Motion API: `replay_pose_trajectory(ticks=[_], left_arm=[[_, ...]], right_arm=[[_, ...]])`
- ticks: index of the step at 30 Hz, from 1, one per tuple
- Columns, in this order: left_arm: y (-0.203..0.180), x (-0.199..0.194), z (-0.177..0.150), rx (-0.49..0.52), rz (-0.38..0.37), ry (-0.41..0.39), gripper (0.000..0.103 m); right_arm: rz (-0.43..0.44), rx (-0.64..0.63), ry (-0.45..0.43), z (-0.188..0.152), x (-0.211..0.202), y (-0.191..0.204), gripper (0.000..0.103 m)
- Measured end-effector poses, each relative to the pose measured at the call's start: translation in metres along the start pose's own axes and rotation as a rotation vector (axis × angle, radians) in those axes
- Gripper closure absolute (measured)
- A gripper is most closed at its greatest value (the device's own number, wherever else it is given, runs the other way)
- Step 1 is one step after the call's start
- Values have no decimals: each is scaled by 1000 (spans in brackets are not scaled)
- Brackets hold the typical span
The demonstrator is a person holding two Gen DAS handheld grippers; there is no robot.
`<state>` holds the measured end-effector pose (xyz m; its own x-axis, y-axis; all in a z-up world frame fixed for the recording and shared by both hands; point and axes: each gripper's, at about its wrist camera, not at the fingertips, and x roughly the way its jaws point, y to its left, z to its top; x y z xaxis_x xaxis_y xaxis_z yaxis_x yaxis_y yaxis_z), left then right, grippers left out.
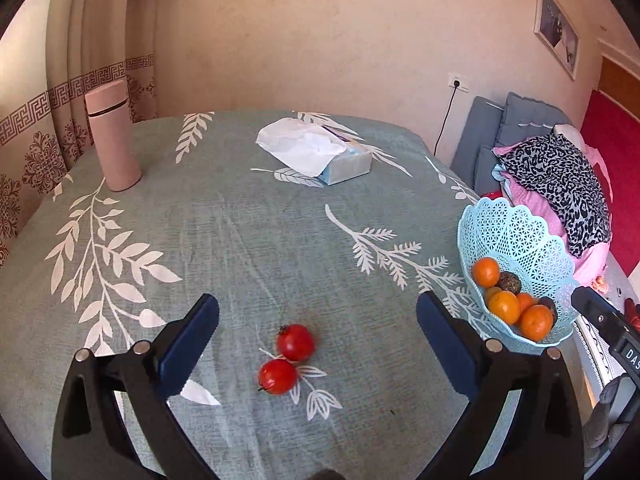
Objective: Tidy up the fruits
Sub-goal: 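Withdraw both tools and move toward the two red tomatoes, then grasp one red tomato with left tool while right tool grasps the other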
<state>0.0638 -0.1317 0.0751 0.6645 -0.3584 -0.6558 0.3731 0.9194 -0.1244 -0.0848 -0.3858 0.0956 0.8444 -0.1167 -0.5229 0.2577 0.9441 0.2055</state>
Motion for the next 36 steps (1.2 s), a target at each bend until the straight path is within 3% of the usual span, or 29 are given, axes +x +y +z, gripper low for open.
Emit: replay_pose_trajectory(ticks=[4,17,20,23,27,36], left_arm=[[16,5,-13,-19,8,35,7],[32,36,-50,-83,-79,190,60],[31,36,-51,-73,-72,184,63],[32,36,-51,-75,-66,181,76],[34,30,-51,-66,-54,151,76],[55,6,-42,-105,103,15,76]], right_arm=[[13,-24,20,-4,5,11,39],[34,-66,73,-12,18,28,39],[42,-79,89,-14,22,33,39],[64,-90,107,-14,27,39,39],[111,-101,132,-11,31,52,39],[259,-205,271,-10,59,109,39]])
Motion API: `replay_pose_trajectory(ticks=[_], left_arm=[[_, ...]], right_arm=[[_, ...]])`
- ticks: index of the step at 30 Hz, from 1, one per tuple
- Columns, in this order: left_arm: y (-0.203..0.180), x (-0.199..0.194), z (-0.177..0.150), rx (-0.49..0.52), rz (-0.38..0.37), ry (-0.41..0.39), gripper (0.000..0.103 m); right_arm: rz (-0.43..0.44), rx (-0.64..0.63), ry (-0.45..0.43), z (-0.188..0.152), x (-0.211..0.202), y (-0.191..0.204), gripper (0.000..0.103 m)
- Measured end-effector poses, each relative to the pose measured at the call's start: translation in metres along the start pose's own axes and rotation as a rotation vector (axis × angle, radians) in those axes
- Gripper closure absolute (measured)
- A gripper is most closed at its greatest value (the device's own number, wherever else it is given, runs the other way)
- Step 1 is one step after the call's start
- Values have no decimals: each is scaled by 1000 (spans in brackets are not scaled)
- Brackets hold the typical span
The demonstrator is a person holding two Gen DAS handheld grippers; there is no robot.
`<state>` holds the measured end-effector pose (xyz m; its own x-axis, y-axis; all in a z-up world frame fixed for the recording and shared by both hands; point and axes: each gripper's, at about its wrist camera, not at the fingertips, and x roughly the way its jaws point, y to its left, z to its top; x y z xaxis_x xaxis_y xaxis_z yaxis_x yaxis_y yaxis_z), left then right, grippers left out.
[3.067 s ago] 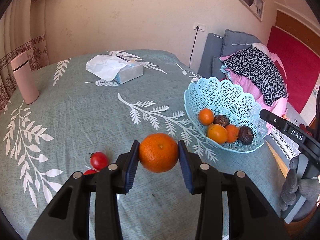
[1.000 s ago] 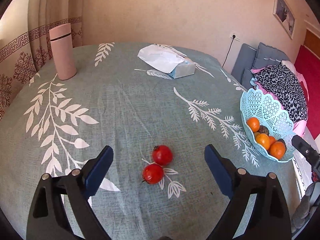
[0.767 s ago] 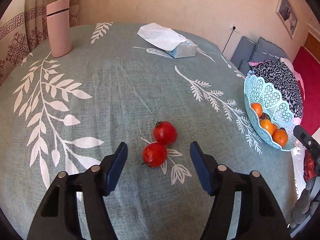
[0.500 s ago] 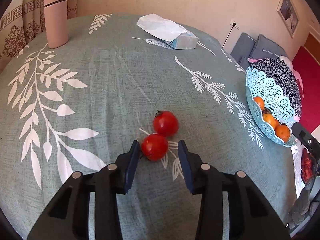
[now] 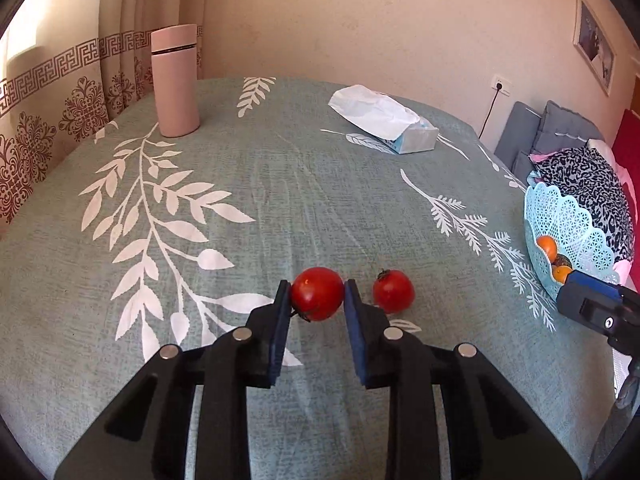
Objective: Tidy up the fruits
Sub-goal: 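Grasp one red tomato with left tool while right tool grasps the other, then lower the right tool's tomato into the basket and open it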
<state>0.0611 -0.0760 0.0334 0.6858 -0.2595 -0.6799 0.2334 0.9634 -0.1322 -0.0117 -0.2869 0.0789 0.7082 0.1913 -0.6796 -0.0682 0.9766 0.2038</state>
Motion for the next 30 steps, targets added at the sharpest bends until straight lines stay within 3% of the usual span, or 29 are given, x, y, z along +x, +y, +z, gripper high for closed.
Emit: replay_pose_trajectory(ticks=[11,24,30], left_arm=[[33,-2,1,-100,103,-41,76],[44,2,-3,-144,120,-26,76],[45,4,-4,-148,114,-19,76]], right_arm=[[55,-166,141,8,74,60,39],[55,-227,197,18,123,80,74],[61,-207,186,17,116,77,74]])
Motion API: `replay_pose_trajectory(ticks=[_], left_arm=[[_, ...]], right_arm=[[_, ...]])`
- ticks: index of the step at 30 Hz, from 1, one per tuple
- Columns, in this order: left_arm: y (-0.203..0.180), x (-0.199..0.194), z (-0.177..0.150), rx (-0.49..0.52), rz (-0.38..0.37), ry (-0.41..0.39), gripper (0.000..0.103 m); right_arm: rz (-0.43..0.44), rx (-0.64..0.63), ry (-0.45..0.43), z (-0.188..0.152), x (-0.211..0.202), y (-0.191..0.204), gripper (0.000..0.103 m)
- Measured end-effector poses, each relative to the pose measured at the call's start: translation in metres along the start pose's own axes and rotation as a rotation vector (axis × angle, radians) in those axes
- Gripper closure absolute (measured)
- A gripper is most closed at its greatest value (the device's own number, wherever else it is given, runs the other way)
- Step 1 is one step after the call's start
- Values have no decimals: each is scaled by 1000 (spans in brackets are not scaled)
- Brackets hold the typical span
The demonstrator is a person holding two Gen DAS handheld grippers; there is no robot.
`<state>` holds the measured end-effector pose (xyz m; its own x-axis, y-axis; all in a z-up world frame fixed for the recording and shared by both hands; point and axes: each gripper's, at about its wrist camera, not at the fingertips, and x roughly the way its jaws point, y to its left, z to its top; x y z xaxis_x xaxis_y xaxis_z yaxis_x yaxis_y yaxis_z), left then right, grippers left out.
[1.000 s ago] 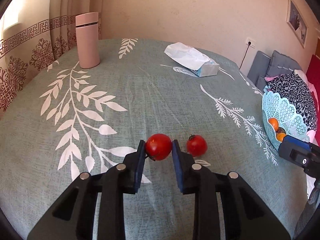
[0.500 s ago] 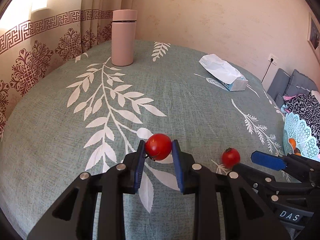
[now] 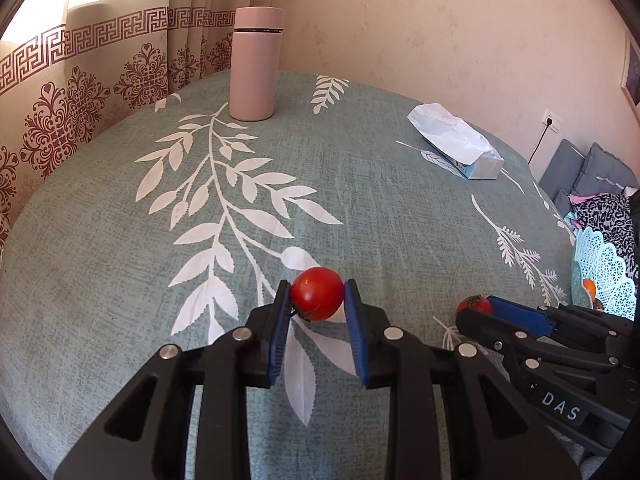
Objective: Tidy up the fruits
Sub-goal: 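Lower the right tool's tomato into the basket and open it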
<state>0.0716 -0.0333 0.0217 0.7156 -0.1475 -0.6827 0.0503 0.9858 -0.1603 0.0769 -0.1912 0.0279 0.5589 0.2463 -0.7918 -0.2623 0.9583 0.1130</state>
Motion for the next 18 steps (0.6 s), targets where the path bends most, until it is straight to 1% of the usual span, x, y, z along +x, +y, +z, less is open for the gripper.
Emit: replay_pose_trajectory(ticks=[3,7,11,18], left_arm=[[-3,0,-1,12,-4,-2,76],[-5,0,-2,21,-8,0,76],[-7,0,-2,29,-8,1,76],[-15,1,-4,64,-3,1,76]], right_arm=[[3,18,-35,-1,-15,-4,74],[-5,69,-84,-4,-41,-19,74],[-35,128,-128,-10,-66,-41,74],[-116,223,-198,-25,-104,-84,74]])
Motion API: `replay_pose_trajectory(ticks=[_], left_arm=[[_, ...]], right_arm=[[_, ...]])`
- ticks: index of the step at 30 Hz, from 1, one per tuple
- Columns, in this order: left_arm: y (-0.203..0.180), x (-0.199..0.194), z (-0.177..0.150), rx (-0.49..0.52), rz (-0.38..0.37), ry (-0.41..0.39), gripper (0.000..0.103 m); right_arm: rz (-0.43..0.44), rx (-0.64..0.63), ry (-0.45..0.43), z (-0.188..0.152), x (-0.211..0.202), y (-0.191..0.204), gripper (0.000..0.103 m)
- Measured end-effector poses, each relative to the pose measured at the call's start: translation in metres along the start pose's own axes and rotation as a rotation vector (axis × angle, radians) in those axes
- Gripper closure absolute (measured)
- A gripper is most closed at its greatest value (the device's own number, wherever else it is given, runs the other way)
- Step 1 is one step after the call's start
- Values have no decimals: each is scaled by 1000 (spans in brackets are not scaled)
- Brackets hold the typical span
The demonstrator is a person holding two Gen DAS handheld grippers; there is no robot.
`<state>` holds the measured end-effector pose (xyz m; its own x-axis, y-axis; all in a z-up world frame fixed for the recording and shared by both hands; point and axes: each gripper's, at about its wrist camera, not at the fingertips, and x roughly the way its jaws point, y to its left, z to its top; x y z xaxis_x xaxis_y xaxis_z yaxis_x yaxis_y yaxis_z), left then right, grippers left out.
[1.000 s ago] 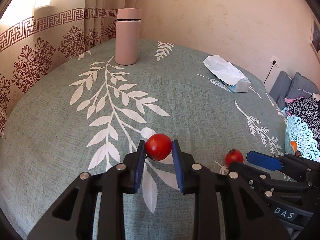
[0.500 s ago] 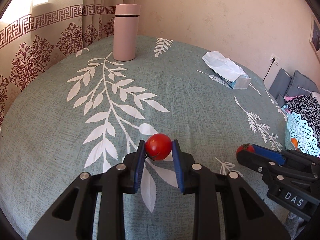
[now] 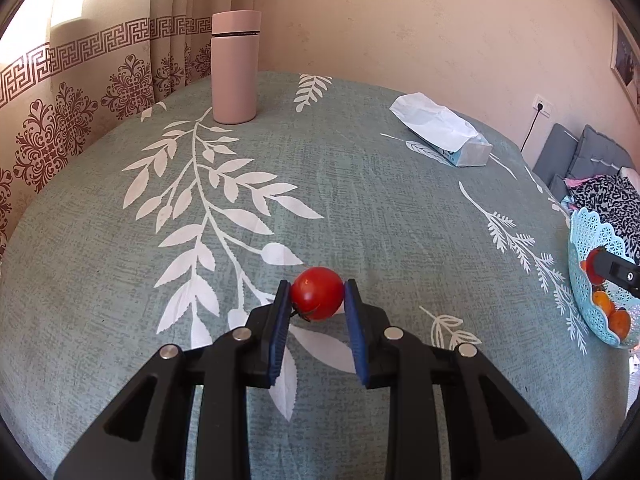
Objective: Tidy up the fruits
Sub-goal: 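Lower the right tool's tomato into the basket and open it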
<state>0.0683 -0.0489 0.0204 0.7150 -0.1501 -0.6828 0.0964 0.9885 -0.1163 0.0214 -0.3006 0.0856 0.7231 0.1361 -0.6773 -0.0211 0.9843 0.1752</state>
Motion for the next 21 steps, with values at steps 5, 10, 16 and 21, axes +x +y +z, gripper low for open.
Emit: replay_pose_trajectory(ticks=[5,10,16,21], left_arm=[[-11,-3,-1,43,12,-12,76],[-24,-10,-1,93,15,-36,76],[-36,-15,-2,130,10,-44,76],[-47,-18,-3,156,1,-48,76]], right_arm=[[-54,65,-53,0,-23,-34,74],[-96,111,-87,-2,-40,-57,74],[-150,149,-124,-5,-55,-78,74],[-194,192,-130,-10,-61,-101,74]])
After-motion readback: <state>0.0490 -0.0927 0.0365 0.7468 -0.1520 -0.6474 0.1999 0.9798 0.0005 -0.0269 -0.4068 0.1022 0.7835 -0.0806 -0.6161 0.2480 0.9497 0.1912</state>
